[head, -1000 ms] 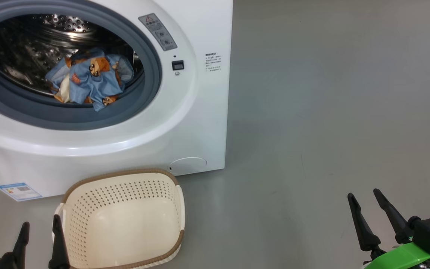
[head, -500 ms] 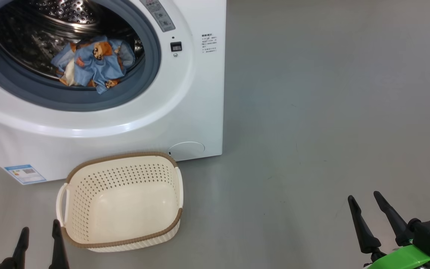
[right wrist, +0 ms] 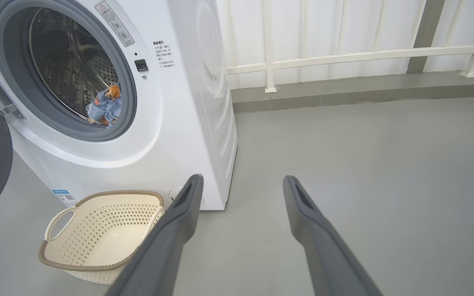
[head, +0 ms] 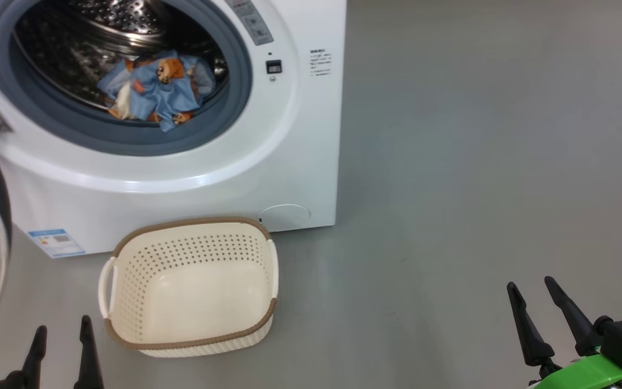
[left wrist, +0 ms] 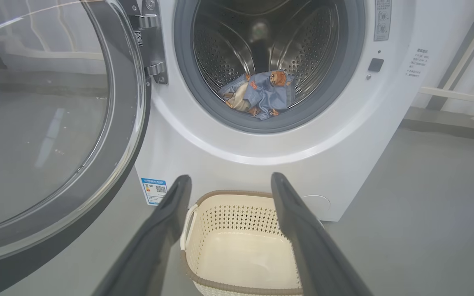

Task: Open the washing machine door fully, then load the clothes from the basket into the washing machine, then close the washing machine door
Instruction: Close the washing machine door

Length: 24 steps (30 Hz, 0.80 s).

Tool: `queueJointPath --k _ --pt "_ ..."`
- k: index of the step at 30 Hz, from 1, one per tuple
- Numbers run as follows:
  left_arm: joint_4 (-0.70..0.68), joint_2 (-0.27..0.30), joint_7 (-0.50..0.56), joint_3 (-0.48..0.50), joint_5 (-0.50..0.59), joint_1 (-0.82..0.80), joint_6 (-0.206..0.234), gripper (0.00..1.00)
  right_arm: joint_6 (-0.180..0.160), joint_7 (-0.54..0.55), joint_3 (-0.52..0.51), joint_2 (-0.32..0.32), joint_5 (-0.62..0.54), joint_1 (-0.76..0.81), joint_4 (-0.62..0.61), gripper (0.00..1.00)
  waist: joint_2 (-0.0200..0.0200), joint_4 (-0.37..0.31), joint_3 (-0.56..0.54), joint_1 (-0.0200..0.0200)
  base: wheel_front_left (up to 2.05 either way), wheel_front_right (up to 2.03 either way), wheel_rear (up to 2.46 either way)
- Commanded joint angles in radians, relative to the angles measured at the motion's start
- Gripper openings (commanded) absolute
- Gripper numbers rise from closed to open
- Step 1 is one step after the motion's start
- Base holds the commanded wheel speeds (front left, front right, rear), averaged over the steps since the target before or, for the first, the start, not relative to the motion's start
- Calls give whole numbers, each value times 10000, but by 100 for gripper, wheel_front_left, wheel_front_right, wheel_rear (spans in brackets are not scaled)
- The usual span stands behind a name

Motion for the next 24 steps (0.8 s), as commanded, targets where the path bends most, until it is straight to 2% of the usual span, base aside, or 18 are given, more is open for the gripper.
queueJointPath --k 1,14,24 --pt "-241 158 -63 352 -92 -146 -15 100 16 -49 169 -209 -25 80 -268 100 0 204 -2 0 0 0 0" --pt "-532 23 -63 795 -183 -11 34 100 16 -49 956 -372 -15 -719 -155 100 0 2503 93 0 0 0 0" --pt "-590 16 -63 636 -570 107 368 100 16 -49 1596 -559 49 -1309 54 100 0 4341 125 0 0 0 0"
